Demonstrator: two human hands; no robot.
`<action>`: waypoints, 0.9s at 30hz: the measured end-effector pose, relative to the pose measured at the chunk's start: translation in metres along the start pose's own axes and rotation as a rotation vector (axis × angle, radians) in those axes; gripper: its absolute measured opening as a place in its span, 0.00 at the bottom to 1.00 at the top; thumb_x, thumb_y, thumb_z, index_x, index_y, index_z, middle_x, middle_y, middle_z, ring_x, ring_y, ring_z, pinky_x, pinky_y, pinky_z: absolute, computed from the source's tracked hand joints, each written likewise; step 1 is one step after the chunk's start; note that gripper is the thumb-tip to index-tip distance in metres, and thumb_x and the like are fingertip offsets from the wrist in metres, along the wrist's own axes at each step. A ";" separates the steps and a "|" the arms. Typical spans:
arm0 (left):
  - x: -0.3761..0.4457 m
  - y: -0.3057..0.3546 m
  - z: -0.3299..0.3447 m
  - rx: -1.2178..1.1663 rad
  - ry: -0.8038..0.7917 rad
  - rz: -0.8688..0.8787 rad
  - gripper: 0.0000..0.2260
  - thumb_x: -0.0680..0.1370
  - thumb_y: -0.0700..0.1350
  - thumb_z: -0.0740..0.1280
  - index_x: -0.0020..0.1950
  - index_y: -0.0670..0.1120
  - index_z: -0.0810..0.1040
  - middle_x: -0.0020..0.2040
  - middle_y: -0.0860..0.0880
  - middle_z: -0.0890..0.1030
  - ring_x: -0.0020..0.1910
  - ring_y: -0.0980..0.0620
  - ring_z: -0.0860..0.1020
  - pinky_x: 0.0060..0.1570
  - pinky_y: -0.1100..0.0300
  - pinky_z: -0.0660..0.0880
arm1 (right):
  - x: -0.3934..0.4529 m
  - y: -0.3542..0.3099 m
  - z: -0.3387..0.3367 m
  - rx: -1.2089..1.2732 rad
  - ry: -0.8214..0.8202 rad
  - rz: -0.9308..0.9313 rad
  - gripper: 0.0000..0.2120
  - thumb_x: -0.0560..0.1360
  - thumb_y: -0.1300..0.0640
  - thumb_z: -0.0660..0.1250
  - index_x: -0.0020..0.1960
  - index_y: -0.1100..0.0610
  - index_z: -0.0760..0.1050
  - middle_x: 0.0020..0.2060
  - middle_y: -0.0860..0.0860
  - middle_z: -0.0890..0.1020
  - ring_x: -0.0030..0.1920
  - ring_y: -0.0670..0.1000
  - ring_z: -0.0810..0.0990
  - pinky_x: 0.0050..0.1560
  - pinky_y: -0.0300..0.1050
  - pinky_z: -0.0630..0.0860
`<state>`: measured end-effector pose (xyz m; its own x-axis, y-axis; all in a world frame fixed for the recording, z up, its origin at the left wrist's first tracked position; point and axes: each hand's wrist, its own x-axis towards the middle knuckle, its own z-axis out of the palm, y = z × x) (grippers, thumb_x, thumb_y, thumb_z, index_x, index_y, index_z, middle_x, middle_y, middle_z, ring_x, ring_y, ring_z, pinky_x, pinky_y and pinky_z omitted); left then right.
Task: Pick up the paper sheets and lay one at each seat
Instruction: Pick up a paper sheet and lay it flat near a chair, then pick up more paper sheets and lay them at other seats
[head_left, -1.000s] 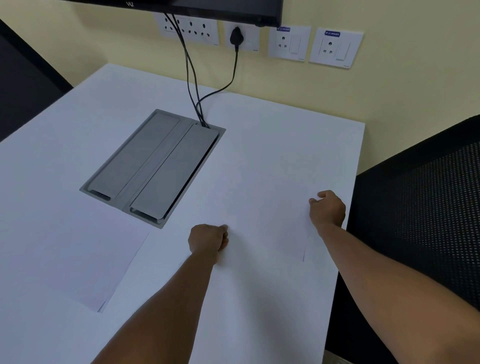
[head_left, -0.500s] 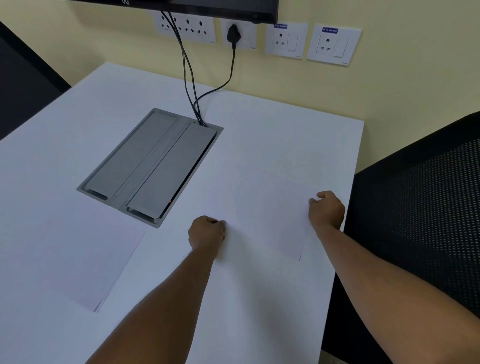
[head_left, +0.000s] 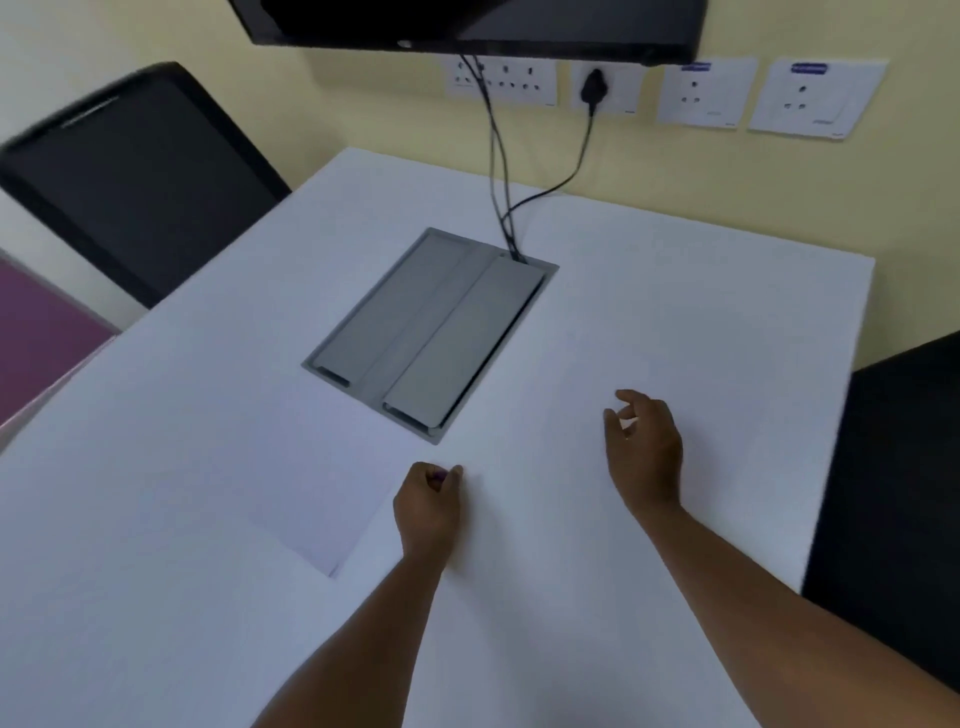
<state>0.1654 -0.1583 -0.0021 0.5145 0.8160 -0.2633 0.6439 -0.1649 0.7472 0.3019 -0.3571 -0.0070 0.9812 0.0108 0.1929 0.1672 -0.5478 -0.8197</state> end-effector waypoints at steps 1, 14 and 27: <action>0.005 -0.009 -0.013 0.005 0.041 -0.001 0.08 0.76 0.51 0.69 0.41 0.50 0.74 0.37 0.54 0.79 0.38 0.54 0.77 0.35 0.62 0.68 | -0.008 -0.013 0.013 0.015 -0.037 -0.038 0.11 0.76 0.62 0.70 0.58 0.59 0.79 0.45 0.55 0.79 0.37 0.52 0.78 0.41 0.46 0.77; 0.039 -0.065 -0.120 0.025 0.202 0.020 0.07 0.77 0.49 0.67 0.43 0.47 0.76 0.36 0.54 0.79 0.39 0.48 0.79 0.39 0.59 0.69 | -0.091 -0.121 0.116 -0.119 -0.426 -0.196 0.15 0.78 0.56 0.67 0.63 0.58 0.76 0.55 0.55 0.79 0.55 0.56 0.78 0.54 0.53 0.78; 0.063 -0.120 -0.138 0.505 0.036 0.065 0.29 0.76 0.56 0.65 0.73 0.43 0.66 0.79 0.41 0.58 0.74 0.37 0.61 0.66 0.43 0.68 | -0.106 -0.138 0.184 -0.695 -0.471 -0.250 0.24 0.77 0.41 0.62 0.64 0.59 0.73 0.58 0.56 0.75 0.57 0.58 0.73 0.53 0.54 0.70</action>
<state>0.0428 -0.0103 -0.0240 0.5486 0.8124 -0.1976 0.8090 -0.4562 0.3706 0.1922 -0.1289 -0.0133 0.8874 0.4587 -0.0458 0.4361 -0.8675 -0.2394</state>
